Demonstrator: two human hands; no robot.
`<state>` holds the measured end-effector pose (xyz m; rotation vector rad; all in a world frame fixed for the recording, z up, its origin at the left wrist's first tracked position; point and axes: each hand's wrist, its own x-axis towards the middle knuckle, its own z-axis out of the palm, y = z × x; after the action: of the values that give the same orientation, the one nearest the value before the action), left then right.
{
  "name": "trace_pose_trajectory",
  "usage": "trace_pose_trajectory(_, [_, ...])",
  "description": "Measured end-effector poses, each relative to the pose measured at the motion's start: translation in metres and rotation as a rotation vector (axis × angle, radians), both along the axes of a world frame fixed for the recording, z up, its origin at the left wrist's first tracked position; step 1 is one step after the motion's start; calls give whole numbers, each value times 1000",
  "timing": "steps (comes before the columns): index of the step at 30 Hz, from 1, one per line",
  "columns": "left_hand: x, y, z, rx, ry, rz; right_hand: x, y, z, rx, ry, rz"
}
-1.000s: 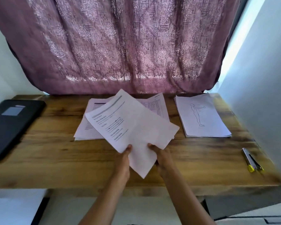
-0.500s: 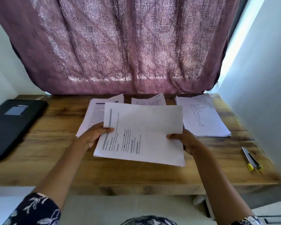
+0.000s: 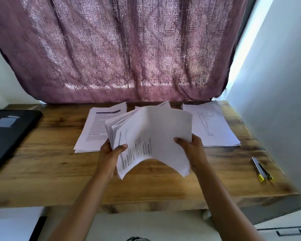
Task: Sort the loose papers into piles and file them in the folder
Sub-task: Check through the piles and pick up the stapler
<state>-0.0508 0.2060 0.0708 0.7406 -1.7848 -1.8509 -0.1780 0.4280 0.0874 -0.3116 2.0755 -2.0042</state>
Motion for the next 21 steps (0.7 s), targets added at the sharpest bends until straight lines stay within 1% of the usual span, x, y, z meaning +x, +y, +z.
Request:
trace_pose_trajectory(1, [-1, 5, 2, -52, 26, 6, 4, 0, 2, -21, 63, -7])
trace_pose_trajectory(3, [2, 18, -2, -179, 58, 14, 13, -1, -10, -51, 110, -36])
trace_pose_trajectory(6, [9, 39, -32, -342, 22, 30, 29, -3, -43, -25, 80, -48])
trace_pose_trajectory(8, [9, 46, -42, -395, 17, 74, 35, -3, -55, -82, 56, -90])
trace_pose_trajectory(11, [2, 46, -31, -479, 61, 93, 27, 0, -51, -178, 99, -152])
trace_pose_trajectory(13, [-2, 43, -35, -504, 34, 105, 21, 2, -52, -181, 104, -172])
trace_pose_trajectory(16, [1, 44, -54, -507, -35, 82, 23, 2, -58, -107, 39, -136])
trace_pose_trajectory(18, [5, 45, -54, -501, -13, 102, 26, 7, -61, -131, 67, -130])
trace_pose_trajectory(19, [5, 46, -51, -487, -10, 101, 25, 10, -62, -155, 79, -134])
trace_pose_trajectory(21, [7, 46, -55, -429, -63, 96, 26, 10, -65, -115, 74, -150])
